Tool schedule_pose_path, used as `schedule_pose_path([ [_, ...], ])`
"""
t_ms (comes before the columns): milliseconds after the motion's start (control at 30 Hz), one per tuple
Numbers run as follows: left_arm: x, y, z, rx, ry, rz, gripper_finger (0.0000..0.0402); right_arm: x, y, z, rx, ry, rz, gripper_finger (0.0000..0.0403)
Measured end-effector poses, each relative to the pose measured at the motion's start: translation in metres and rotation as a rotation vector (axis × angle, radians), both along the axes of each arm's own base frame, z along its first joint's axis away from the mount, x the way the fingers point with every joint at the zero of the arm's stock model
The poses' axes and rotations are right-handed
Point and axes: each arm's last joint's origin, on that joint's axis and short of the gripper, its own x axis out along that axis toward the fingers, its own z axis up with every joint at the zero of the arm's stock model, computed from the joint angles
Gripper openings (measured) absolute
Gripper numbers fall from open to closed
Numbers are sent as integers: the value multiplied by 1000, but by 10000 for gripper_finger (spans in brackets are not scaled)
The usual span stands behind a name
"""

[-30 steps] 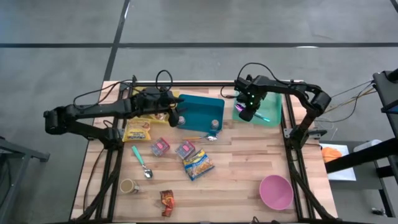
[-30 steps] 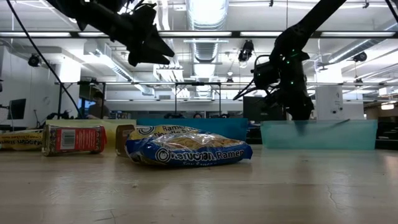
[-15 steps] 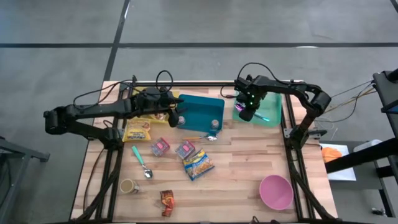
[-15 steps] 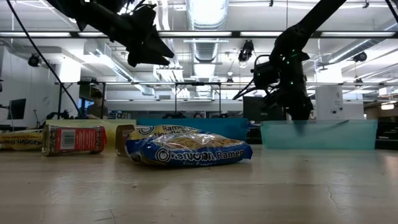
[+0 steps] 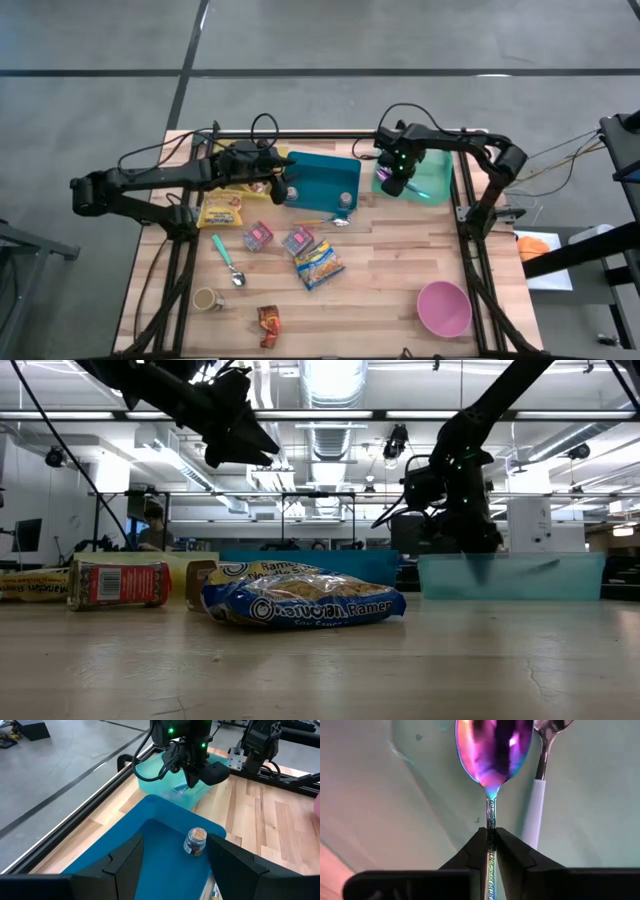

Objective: Pick & Place Food Item
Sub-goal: Put the violet spoon into the green bin, then put the orange seasoning pack into the blue bin

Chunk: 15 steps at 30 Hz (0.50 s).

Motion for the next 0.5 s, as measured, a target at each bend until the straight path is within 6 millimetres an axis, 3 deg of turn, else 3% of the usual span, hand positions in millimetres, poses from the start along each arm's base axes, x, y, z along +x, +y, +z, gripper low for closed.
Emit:
schedule_pose_path([
  [300,0,0,0,-1,3,0,224,1,-1,-8,20,24,-1,140],
  [500,0,0,-1,-2,6,0,224,1,-1,-7,17,23,-5,180],
])
